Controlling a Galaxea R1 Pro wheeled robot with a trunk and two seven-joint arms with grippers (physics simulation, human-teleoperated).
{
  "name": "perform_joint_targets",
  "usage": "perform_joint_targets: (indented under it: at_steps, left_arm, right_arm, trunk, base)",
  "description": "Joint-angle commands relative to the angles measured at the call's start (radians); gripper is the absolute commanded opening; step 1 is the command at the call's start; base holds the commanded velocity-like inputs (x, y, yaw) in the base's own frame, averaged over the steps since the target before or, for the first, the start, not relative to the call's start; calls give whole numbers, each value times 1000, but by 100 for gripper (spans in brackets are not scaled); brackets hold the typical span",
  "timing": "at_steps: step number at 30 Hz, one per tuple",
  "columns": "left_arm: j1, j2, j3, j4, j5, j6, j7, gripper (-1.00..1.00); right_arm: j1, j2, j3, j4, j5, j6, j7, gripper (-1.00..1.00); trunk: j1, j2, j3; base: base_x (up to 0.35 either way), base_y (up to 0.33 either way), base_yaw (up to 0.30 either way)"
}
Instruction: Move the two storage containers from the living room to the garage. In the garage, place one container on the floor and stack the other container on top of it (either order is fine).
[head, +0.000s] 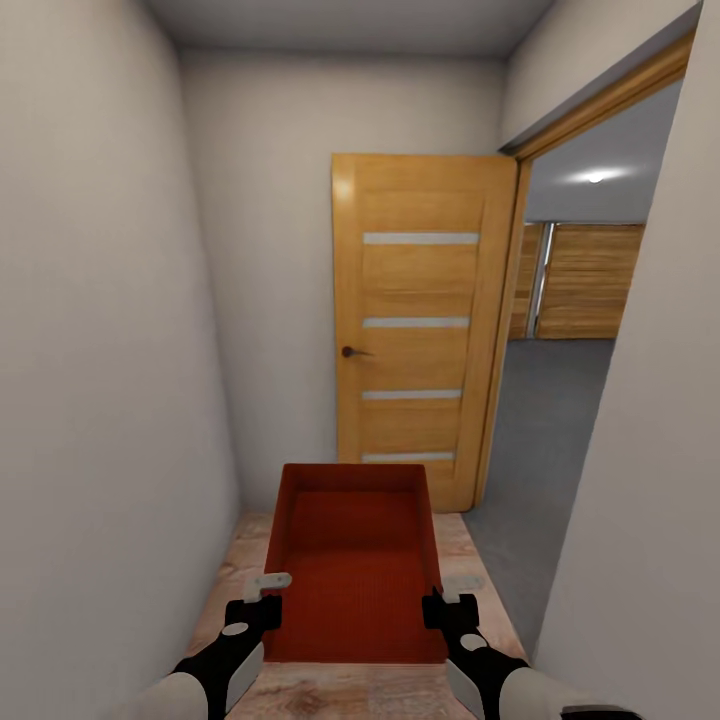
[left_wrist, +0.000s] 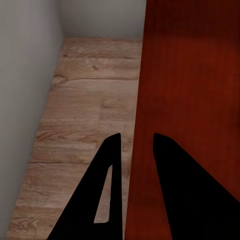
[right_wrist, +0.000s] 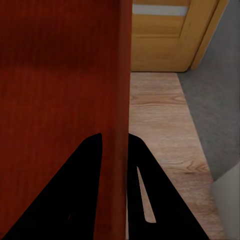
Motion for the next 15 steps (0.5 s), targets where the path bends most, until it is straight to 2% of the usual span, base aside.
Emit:
perform_joint_targets:
  at_steps: [1, 10, 15]
  left_arm:
    - [-1, 18, 13, 3, 5, -4, 9, -100]
    - [-1, 18, 14, 3, 5, -4, 9, -100]
    - [-1, 17, 13, 3, 5, -4, 9, -100]
  right_arm:
    - [-2, -1, -18, -2, -3, -6, -14, -100]
    - [-2, -1, -18, -2, -3, -6, -14, -100]
    - [-2, 0, -18, -2, -3, -7, -14, -100]
  trunk:
    - [1, -1, -2]
    - [1, -1, -2]
    - [1, -1, -2]
  base:
    - [322, 0, 0]
    - [315, 0, 0]
    - [73, 0, 0]
